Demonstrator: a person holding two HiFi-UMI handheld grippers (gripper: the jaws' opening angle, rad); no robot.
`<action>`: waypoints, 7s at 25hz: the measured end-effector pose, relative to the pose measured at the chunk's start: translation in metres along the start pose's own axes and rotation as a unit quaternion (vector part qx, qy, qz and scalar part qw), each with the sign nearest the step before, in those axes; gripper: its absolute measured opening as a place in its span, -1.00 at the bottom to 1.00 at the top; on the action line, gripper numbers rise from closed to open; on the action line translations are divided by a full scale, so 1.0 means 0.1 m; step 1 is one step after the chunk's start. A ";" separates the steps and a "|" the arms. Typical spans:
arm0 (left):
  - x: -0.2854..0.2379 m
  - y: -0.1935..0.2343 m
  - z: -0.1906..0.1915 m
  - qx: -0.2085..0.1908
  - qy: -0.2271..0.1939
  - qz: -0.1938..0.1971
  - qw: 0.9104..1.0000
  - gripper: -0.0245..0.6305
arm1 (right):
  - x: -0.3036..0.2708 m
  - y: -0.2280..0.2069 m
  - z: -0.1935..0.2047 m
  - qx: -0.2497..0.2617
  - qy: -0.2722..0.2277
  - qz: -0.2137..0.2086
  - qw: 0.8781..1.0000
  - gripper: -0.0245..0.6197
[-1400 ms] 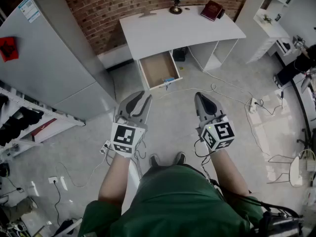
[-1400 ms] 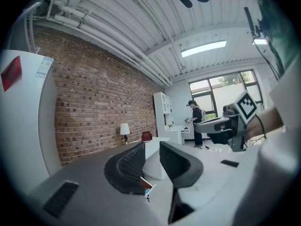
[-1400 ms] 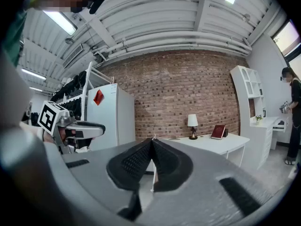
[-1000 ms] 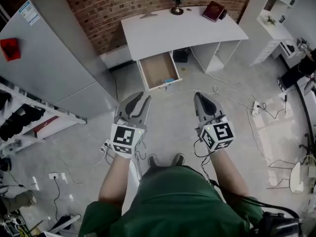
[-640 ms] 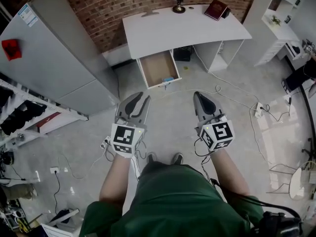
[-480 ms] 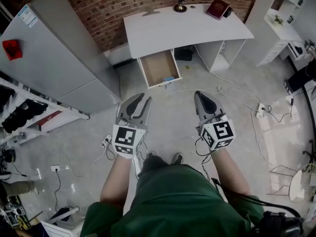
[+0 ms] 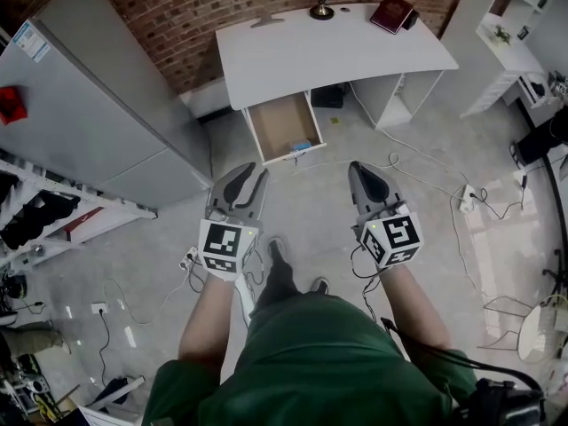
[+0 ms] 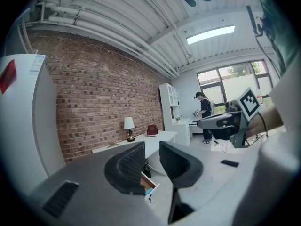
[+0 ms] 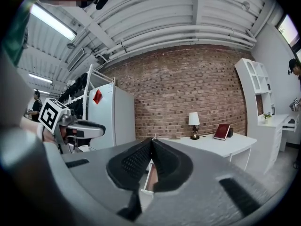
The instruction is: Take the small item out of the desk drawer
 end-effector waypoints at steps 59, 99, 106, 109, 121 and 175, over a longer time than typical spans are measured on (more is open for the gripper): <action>-2.57 1.26 3.00 -0.197 0.251 0.205 0.925 -0.66 | -2.80 -1.81 1.57 -0.091 0.114 0.015 0.989 -0.91; -2.65 0.74 6.31 -0.393 0.320 0.550 0.664 -0.31 | -2.30 -1.69 3.21 -0.145 0.245 0.115 0.952 -0.91; -2.76 0.75 6.52 -0.412 0.302 0.540 0.668 -0.30 | -2.24 -1.67 3.41 -0.161 0.263 0.122 0.944 -0.91; -2.75 0.72 6.59 -0.420 0.293 0.546 0.664 -0.30 | -2.21 -1.66 3.48 -0.164 0.268 0.124 0.941 -0.91; -2.80 0.57 6.52 -0.377 0.270 0.534 0.707 -0.67 | -2.16 -1.58 3.66 -0.172 0.284 0.117 0.936 -0.91; -3.86 2.14 3.35 0.416 0.183 0.010 0.891 -0.69 | -3.36 -1.84 1.66 -0.126 0.140 0.074 0.979 -0.91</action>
Point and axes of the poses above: the fingertips, and each gripper's own axes: x backward along the fingers, y to its left, z out of its underside, the point moved 1 cm from there along x, backward along the fingers, and after that the axes turned 11 degrees about -y, right-handed, at the moved point
